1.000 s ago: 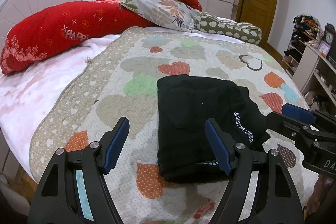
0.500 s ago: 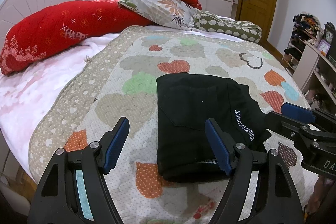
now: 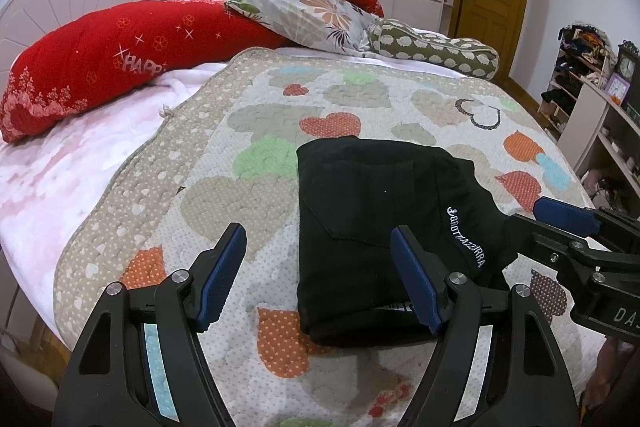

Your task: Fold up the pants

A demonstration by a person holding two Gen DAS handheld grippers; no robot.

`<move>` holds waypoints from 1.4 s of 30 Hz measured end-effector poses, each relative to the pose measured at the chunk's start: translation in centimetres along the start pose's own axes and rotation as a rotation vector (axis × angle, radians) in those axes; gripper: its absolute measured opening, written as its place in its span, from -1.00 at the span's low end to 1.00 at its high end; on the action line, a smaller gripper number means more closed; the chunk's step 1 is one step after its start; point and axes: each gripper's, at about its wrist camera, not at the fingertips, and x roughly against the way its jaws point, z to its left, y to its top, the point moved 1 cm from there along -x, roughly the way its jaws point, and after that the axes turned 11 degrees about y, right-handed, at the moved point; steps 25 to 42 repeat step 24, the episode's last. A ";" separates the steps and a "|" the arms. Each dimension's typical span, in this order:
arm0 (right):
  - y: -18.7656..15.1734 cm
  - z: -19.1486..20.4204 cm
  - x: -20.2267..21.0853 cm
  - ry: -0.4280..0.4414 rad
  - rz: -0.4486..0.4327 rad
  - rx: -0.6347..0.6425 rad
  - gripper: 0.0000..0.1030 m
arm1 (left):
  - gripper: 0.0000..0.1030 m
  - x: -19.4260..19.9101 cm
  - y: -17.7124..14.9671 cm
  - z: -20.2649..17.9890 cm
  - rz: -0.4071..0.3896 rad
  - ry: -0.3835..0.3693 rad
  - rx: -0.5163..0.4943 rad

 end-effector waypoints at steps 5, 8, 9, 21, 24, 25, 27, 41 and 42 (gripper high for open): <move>-0.1 0.1 -0.2 0.000 0.006 0.002 0.16 | 0.47 -0.1 -0.2 0.0 0.001 0.002 -0.001; -0.1 0.0 -0.3 -0.001 0.009 0.002 0.16 | 0.47 -0.1 0.0 -0.1 0.002 0.000 -0.001; -0.1 0.1 -0.3 -0.001 0.009 0.002 0.16 | 0.47 -0.1 0.1 -0.1 0.002 0.001 -0.002; -0.1 0.1 -0.3 -0.002 0.008 -0.001 0.16 | 0.47 0.2 0.1 0.1 -0.015 -0.007 -0.005; 0.0 -0.3 0.1 -0.012 0.002 0.002 0.16 | 0.47 0.2 0.0 0.4 -0.004 -0.008 0.002; 0.0 -0.3 0.1 -0.012 0.002 0.002 0.16 | 0.47 0.2 0.0 0.4 -0.004 -0.008 0.002; 0.0 -0.3 0.1 -0.012 0.002 0.002 0.16 | 0.47 0.2 0.0 0.4 -0.004 -0.008 0.002; 0.0 -0.3 0.1 -0.012 0.002 0.002 0.16 | 0.47 0.2 0.0 0.4 -0.004 -0.008 0.002; 0.0 -0.3 0.1 -0.012 0.002 0.002 0.16 | 0.47 0.2 0.0 0.4 -0.004 -0.008 0.002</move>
